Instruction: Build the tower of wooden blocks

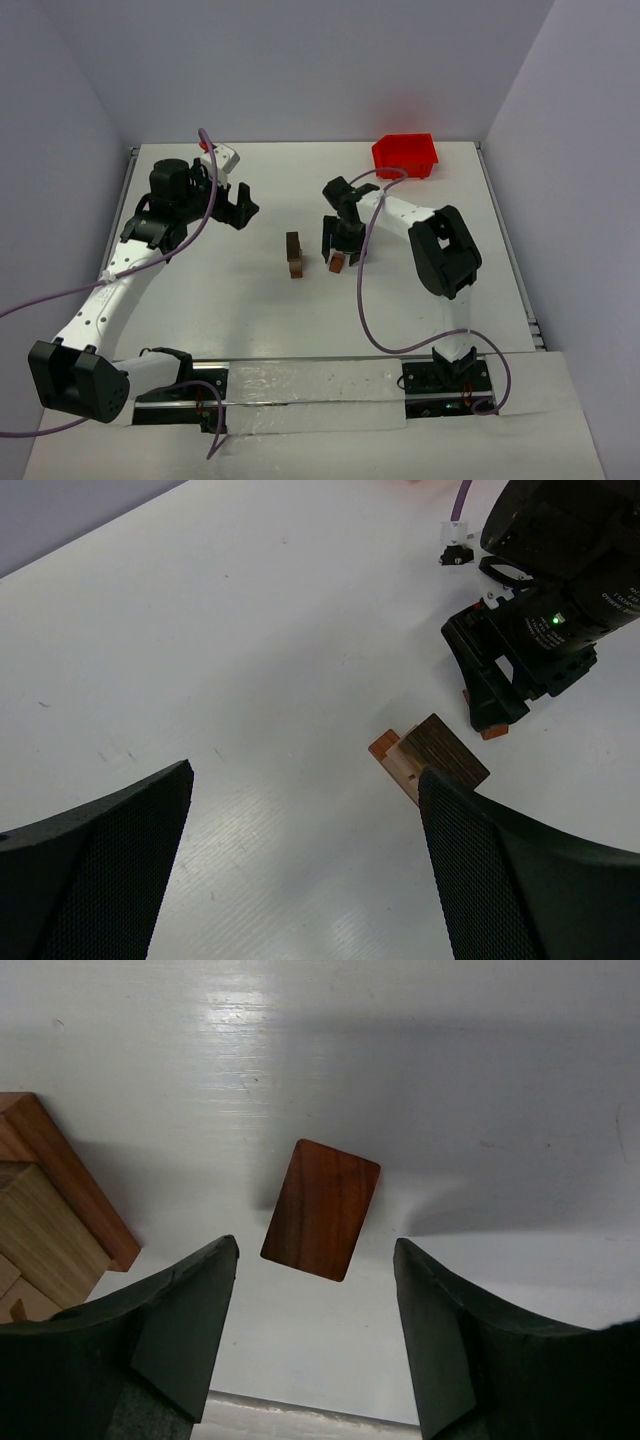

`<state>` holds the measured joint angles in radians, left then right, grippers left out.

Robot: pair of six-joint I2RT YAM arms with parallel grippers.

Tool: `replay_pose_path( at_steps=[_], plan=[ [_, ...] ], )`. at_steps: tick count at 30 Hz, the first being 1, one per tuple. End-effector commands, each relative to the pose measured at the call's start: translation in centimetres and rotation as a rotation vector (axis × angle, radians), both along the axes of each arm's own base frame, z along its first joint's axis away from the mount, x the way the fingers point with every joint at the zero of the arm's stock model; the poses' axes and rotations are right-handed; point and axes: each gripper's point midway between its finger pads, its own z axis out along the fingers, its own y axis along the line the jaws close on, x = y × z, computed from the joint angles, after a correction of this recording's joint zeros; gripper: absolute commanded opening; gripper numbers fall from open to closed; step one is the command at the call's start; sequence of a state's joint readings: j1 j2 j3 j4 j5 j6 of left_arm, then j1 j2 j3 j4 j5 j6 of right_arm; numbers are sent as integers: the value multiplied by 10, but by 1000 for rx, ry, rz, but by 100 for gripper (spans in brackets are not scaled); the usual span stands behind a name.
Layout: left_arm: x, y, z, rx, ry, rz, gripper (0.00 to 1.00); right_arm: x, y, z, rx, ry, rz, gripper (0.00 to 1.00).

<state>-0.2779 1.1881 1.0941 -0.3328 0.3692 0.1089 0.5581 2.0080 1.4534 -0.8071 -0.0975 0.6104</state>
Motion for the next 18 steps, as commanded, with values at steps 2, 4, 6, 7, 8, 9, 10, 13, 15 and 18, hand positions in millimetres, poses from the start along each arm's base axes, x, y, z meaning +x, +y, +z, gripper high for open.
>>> replay_pose_path(
  at_steps=[2, 4, 6, 7, 8, 9, 10, 13, 15, 18],
  plan=[
    [6, 3, 8, -7, -41, 19, 99, 8, 7, 3, -1, -10, -4, 66],
    [6, 3, 7, -6, -41, 18, 99, 8, 7, 2, -5, -9, -3, 62],
    [7, 3, 7, -4, -41, 19, 99, 8, 6, 1, -10, -9, -1, 58],
    [7, 3, 6, -2, -39, 19, 99, 9, 6, 1, -11, -10, -1, 57],
    [7, 3, 6, -2, -38, 19, 99, 9, 5, 1, -12, -10, 1, 56],
    [7, 3, 6, -2, -38, 20, 99, 9, 5, 1, -15, -14, 3, 54],
    [8, 3, 5, -1, -39, 21, 99, 10, 4, 3, -18, -21, 3, 53],
    [8, 4, 5, 3, -40, 25, 99, 11, 1, 11, -17, -51, 10, 46],
    [7, 5, 4, 4, -39, 28, 99, 11, -1, 25, -8, -92, 12, 42],
    [6, 5, 3, 2, -41, 27, 99, 7, -5, 36, 8, -126, 25, 33]
  ],
)
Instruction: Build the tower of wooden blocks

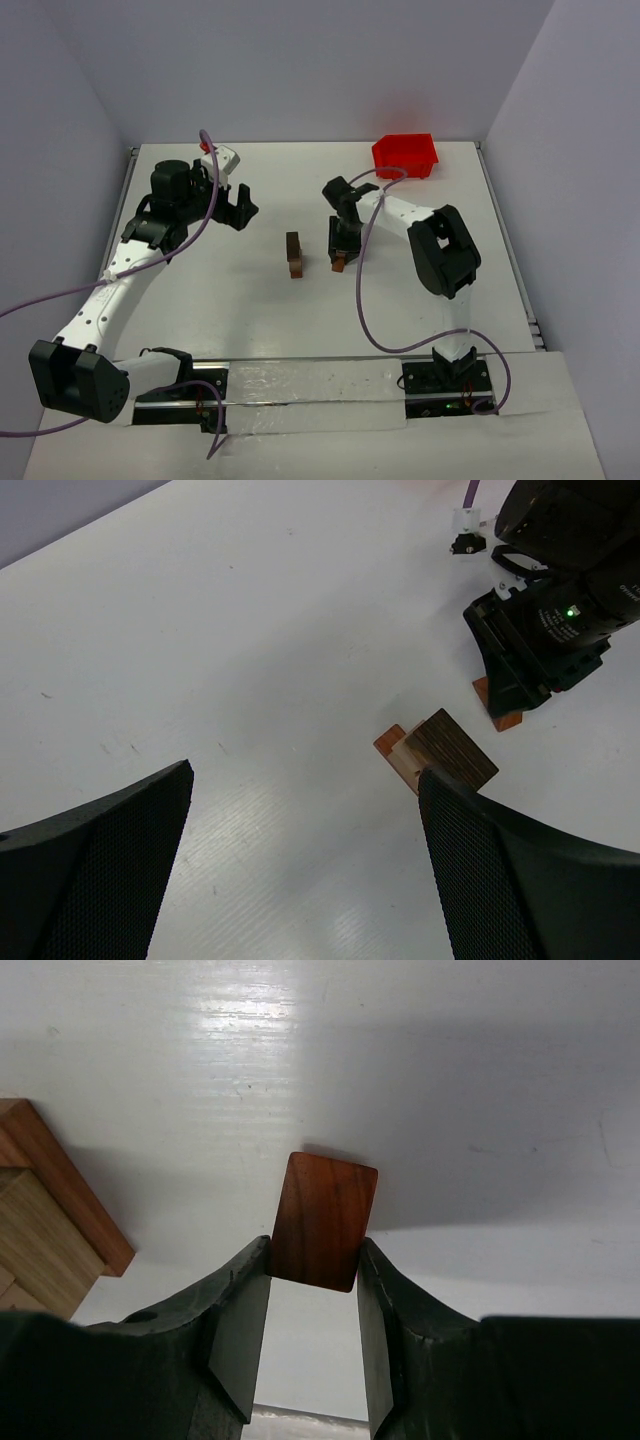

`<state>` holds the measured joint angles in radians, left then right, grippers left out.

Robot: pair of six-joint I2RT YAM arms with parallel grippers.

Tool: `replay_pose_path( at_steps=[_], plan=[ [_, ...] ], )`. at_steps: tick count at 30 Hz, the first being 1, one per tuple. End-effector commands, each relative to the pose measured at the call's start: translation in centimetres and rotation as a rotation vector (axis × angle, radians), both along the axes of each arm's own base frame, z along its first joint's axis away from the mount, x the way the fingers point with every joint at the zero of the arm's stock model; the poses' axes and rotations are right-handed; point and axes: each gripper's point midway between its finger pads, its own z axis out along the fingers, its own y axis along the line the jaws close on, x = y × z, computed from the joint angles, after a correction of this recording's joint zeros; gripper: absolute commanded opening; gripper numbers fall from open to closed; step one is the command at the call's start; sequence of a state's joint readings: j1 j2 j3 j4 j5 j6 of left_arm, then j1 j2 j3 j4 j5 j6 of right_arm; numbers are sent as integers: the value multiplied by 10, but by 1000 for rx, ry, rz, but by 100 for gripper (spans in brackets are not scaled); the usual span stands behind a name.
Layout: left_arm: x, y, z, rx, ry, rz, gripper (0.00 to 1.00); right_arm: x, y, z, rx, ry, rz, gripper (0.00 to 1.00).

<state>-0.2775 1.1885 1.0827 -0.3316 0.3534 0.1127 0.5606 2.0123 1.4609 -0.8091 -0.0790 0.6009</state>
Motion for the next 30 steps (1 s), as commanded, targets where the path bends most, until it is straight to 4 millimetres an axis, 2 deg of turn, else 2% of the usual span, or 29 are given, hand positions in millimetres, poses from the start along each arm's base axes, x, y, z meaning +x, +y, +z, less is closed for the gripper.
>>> replay_pose_path(
  at_steps=[1, 6, 11, 19, 25, 30],
  plan=[
    [5, 2, 9, -9, -47, 13, 99, 4, -4, 48, 40, -142, 22, 31],
    [3, 2, 12, -13, -54, 9, 99, -2, -9, 75, 72, -219, 68, 1],
    [1, 3, 15, -13, -56, 13, 99, -7, -19, 114, 83, -316, 126, 0],
    [7, 15, 18, -20, -61, 109, 99, -13, -11, 166, 174, -380, 154, 0],
    [18, 26, 16, -32, -28, 204, 99, -17, 8, 186, 249, -373, 156, 0],
    [25, 33, 16, -68, -8, 251, 99, -18, 31, 185, 259, -345, 178, 0]
  ],
)
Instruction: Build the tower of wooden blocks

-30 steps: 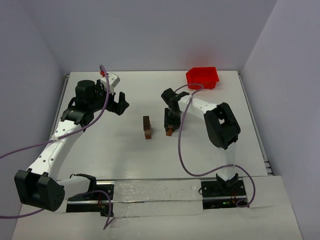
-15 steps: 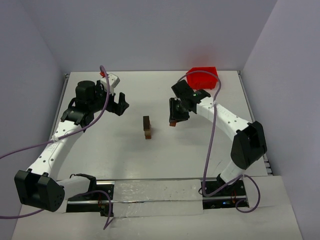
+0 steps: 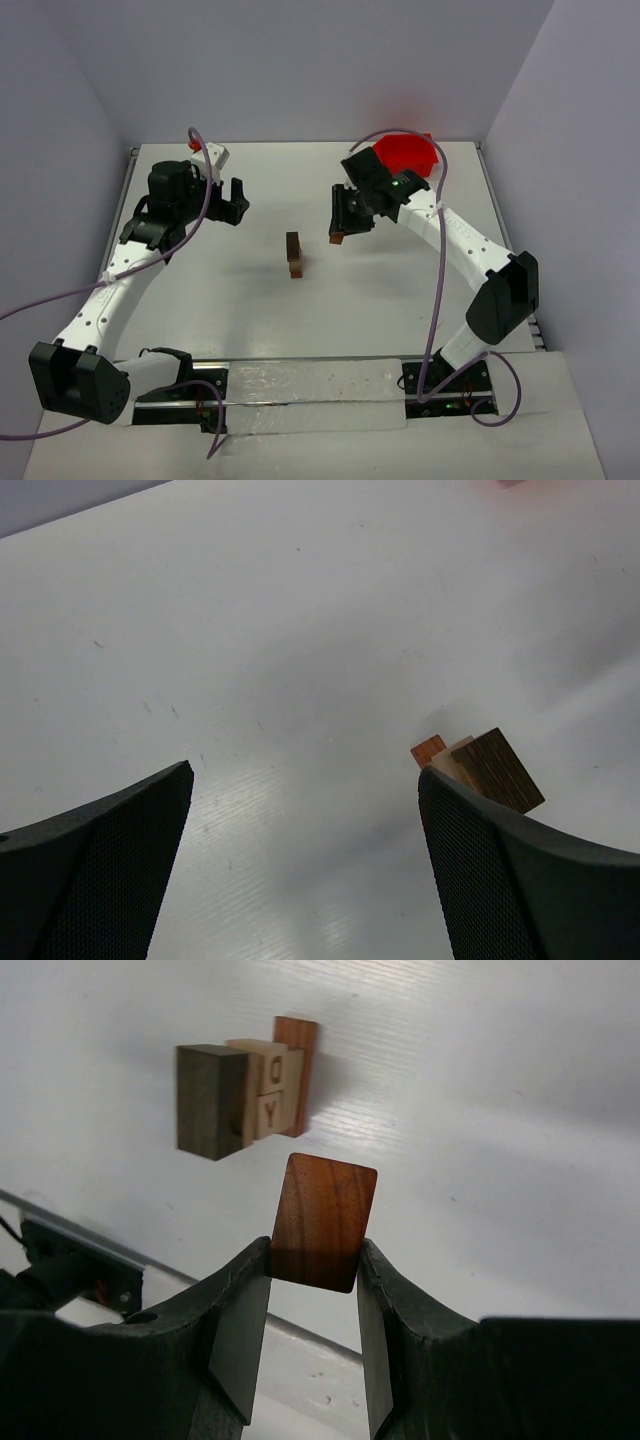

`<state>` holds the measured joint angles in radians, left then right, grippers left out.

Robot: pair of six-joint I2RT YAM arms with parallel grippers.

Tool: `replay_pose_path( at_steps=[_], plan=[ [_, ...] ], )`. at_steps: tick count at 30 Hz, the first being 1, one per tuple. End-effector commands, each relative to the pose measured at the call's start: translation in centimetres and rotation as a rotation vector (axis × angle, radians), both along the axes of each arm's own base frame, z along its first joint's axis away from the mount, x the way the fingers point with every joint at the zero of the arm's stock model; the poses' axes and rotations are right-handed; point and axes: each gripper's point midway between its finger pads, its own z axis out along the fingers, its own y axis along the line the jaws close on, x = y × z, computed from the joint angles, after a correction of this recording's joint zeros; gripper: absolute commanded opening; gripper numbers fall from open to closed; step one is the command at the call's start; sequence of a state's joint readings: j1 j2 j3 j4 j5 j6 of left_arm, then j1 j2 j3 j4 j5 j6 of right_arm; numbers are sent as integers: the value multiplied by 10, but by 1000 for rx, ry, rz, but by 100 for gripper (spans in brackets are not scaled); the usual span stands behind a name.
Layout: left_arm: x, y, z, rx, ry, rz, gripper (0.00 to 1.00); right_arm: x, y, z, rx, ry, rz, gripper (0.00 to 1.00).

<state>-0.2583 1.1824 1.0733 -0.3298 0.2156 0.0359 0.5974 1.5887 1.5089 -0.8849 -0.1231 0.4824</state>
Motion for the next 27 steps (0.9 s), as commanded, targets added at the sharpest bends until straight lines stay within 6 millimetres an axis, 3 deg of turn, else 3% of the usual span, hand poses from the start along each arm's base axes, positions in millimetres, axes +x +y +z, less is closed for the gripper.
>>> replay_pose_path(
  at_steps=[1, 13, 27],
  plan=[
    [14, 8, 21, -64, -38, 79, 99, 0, 25, 23, 52, -1, 19, 0],
    [15, 16, 13, -77, -30, 105, 99, -10, 69, 11, -15, -14, 67, 0],
    [13, 17, 10, -83, -24, 105, 99, 2, 87, -8, -74, -2, 51, 0]
  ],
)
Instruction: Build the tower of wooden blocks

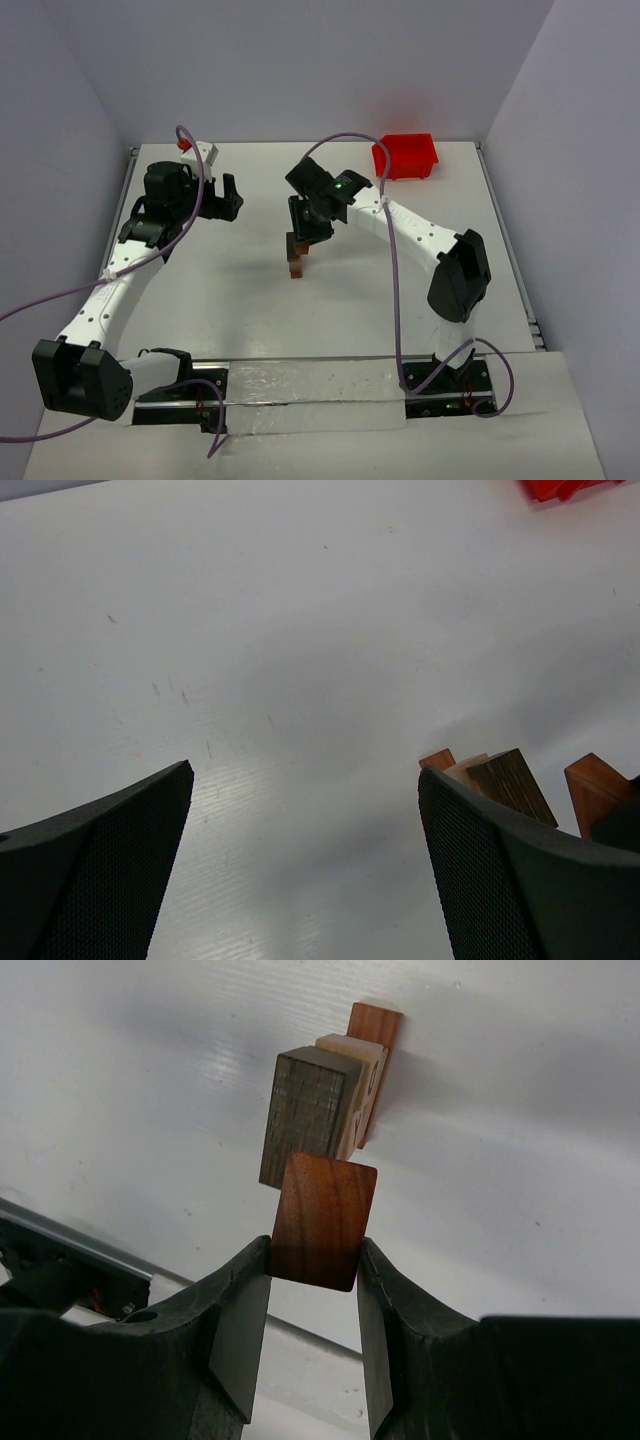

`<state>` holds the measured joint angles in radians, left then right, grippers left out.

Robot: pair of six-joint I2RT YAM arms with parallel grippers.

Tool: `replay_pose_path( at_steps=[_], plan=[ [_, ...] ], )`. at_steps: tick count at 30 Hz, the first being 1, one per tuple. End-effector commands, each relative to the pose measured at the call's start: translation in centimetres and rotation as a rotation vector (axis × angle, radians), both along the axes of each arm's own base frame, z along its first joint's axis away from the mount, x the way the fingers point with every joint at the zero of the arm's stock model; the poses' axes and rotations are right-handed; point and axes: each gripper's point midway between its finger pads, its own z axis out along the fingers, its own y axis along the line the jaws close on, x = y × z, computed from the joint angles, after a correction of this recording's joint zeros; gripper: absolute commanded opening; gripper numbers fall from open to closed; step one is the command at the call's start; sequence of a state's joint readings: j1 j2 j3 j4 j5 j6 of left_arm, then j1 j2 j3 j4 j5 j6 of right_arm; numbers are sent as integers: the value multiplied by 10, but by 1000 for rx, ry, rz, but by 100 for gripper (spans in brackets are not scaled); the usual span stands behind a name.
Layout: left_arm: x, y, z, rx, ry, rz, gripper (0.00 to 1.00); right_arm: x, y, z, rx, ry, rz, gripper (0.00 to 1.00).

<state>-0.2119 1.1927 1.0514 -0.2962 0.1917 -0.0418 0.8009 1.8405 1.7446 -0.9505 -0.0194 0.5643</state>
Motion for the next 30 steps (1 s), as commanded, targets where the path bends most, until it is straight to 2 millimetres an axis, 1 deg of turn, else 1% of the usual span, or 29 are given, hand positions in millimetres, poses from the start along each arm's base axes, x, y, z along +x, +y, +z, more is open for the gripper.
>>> replay_pose_path(
  at_steps=[1, 5, 8, 18, 24, 30],
  plan=[
    [4, 0, 17, -27, -54, 5, 99, 13, 9, 17, 23, -43, -26, 0],
    [3, 1, 16, -30, -55, 5, 99, 18, 14, 19, 32, -51, -25, 0],
    [3, 1, 15, -30, -54, 7, 99, 15, 18, 20, 50, -36, -8, 0],
    [4, 2, 16, -32, -56, 9, 99, 16, 24, 8, 41, -14, 8, 0],
    [4, 2, 13, -30, -54, 10, 99, 18, 25, 5, 38, -12, 9, 0],
    [4, 2, 14, -31, -55, 9, 99, 19, 26, 5, 36, -17, 13, 6]
  ],
)
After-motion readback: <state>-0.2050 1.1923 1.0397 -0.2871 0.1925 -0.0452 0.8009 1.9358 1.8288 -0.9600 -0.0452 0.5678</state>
